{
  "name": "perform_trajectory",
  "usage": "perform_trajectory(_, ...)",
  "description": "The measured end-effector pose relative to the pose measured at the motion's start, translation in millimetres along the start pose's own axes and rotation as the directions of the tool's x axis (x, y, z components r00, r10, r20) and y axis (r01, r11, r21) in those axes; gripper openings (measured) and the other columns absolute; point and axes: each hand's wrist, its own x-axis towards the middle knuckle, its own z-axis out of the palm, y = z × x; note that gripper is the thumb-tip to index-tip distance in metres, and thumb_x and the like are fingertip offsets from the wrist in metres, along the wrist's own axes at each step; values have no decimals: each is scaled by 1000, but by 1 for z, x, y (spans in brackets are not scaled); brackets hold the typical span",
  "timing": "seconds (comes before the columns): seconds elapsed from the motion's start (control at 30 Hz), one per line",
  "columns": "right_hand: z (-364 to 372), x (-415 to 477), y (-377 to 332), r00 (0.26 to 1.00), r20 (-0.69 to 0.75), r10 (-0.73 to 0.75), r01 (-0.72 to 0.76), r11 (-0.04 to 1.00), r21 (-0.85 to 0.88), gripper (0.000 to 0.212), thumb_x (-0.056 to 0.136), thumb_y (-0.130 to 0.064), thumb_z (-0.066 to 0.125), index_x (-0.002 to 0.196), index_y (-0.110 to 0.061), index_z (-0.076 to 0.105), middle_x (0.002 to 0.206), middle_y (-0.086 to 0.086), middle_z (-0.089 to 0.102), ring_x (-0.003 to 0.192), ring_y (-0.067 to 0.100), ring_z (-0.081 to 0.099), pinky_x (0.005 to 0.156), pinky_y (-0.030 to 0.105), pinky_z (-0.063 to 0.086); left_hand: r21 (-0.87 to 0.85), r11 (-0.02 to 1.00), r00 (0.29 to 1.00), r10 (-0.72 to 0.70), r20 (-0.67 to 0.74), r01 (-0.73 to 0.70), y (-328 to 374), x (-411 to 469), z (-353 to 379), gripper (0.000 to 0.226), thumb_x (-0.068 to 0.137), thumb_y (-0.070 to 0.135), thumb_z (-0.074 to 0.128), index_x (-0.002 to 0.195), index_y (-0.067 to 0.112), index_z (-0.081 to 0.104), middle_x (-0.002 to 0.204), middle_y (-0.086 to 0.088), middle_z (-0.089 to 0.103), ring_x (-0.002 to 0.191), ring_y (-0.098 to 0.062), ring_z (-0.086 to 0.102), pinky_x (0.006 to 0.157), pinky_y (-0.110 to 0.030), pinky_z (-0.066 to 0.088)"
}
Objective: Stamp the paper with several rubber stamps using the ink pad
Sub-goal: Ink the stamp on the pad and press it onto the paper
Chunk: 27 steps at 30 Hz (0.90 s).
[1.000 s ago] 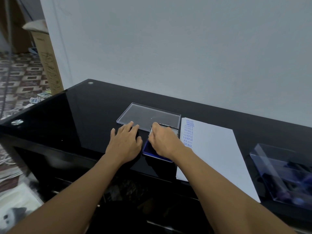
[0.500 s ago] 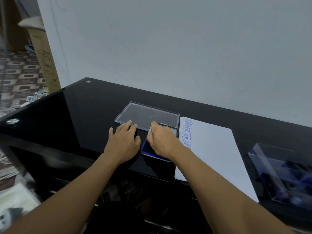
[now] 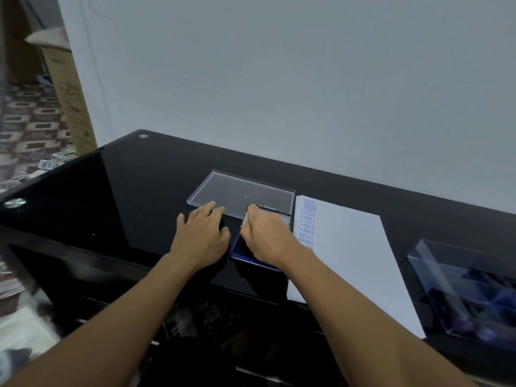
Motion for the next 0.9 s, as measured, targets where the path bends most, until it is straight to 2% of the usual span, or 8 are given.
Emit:
perform_trajectory(0.27,-1,2,-1,1000,4,10,-10,1000,7,22,101,-24,40,81,-19,31,72,7,48,61,22,45,58,35,32,-8,1000,1000,-7,0,7,2,1,0,56,99,33,43,153,22,33,164,-2,23,150,-25,23,121,-60,12)
perform_trajectory(0.47,0,-2,-2,999,-9,-33,33,999,-39,18,101,-20,41,85,-14,34,69,3,43,69,29,46,61,36,33,-9,1000,1000,-8,-8,8,3,-1,1,55,99,33,42,152,22,34,164,-2,24,150,-24,23,121,-60,12)
perform_trajectory(0.63,2,1,0,1000,-23,-7,7,1000,3,18,100,-23,41,86,-15,34,73,11,51,68,30,48,61,36,33,-9,1000,1000,-8,-17,8,3,-1,1,54,100,33,42,152,22,34,164,-2,24,149,-24,24,121,-59,11)
perform_trajectory(0.9,0,-1,-2,1000,-29,-8,8,1000,6,17,101,-22,40,87,-14,34,69,7,46,66,27,44,62,36,31,-5,1000,1000,2,-24,-2,3,-2,2,54,100,34,41,152,21,34,164,-3,24,150,-24,23,121,-59,11)
